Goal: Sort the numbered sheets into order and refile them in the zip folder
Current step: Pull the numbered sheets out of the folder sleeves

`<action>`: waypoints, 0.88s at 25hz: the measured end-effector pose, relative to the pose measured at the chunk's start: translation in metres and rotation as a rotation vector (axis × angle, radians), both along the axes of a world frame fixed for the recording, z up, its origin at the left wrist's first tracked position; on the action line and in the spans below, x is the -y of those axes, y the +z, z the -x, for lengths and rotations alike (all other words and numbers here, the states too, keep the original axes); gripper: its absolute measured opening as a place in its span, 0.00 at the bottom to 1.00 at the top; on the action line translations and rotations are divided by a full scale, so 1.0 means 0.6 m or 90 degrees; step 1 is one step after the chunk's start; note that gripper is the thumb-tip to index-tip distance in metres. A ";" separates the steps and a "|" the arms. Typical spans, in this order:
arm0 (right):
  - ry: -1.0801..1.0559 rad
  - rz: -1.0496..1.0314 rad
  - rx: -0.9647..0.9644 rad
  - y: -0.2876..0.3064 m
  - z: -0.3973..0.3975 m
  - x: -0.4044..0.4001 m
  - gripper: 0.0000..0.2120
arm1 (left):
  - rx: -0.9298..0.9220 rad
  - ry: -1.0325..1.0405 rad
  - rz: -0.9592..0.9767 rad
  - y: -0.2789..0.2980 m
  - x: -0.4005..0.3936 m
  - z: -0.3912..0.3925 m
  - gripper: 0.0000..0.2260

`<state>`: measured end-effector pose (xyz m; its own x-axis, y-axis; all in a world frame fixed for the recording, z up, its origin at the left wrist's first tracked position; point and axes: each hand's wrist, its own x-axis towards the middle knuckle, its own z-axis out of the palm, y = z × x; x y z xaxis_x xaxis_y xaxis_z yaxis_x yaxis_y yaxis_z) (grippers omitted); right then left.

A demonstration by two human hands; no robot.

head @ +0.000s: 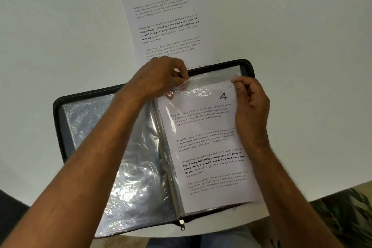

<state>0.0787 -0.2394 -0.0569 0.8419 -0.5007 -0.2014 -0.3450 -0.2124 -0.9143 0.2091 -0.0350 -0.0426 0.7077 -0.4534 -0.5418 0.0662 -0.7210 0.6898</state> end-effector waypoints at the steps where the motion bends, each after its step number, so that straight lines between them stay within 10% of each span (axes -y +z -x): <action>1: 0.000 -0.003 -0.001 0.000 0.000 0.000 0.08 | -0.005 0.007 0.013 0.000 0.000 0.002 0.03; 13: 0.023 -0.038 0.008 0.009 -0.003 -0.002 0.09 | 0.026 -0.149 -0.052 -0.026 0.027 0.020 0.03; 22: 0.051 -0.119 -0.102 0.005 0.005 0.017 0.13 | 0.231 0.111 -0.052 -0.039 0.024 0.007 0.02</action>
<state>0.0756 -0.2498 -0.0541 0.8273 -0.3750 -0.4182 -0.4773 -0.0766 -0.8754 0.2048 -0.0493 -0.0661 0.9222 -0.2750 -0.2718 -0.0446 -0.7739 0.6318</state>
